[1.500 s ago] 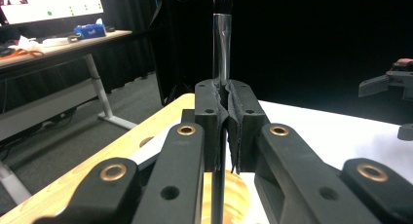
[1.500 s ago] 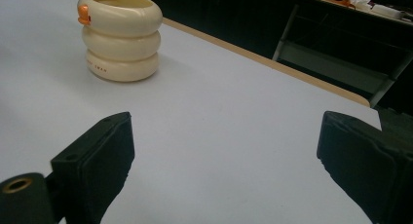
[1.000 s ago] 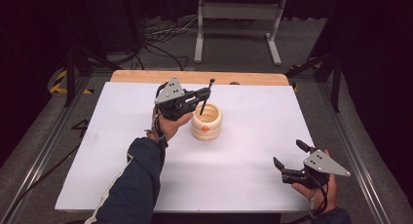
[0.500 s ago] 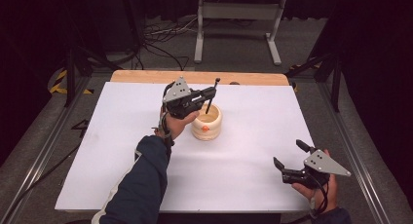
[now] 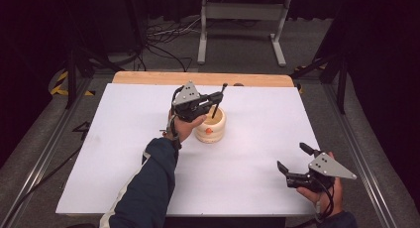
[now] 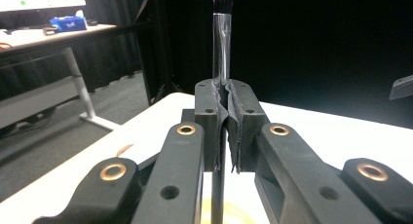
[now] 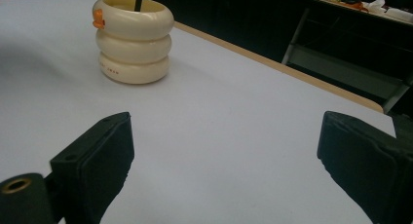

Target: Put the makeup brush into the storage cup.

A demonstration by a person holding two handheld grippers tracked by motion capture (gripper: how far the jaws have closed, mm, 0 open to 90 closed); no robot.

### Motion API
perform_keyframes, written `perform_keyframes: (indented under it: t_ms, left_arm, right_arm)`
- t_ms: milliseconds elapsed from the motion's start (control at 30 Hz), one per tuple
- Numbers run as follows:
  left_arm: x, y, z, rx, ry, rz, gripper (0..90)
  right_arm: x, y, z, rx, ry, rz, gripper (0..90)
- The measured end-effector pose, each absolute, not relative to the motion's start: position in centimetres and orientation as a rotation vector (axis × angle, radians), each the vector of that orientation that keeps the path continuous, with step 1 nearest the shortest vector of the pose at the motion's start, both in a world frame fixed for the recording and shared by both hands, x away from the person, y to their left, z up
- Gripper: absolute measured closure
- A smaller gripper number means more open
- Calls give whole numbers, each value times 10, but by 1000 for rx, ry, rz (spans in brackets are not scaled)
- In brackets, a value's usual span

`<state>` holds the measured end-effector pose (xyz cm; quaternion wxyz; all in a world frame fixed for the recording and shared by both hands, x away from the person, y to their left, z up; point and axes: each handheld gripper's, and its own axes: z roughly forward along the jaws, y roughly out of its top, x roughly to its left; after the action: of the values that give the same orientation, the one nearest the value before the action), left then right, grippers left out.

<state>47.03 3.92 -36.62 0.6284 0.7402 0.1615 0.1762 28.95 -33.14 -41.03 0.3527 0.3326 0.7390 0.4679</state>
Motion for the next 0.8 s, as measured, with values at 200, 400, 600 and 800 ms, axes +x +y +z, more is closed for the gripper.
perform_keyframes:
  t_ms: [200,400,600,800]
  left_arm:
    - [472,40,-376,1705,385,390,837]
    - [472,43,-386,1705,399,372,837]
    - [469,48,-392,1706,405,372,837]
    - [467,53,-399,1698,428,364,836]
  right_arm:
    - [290,-331,-411,858,1916,1204,67]
    - [290,-331,-411,861,1915,1203,67]
    - [290,-331,-411,855,1918,1199,67]
    - [290,-331,-411,857,1920,1198,68]
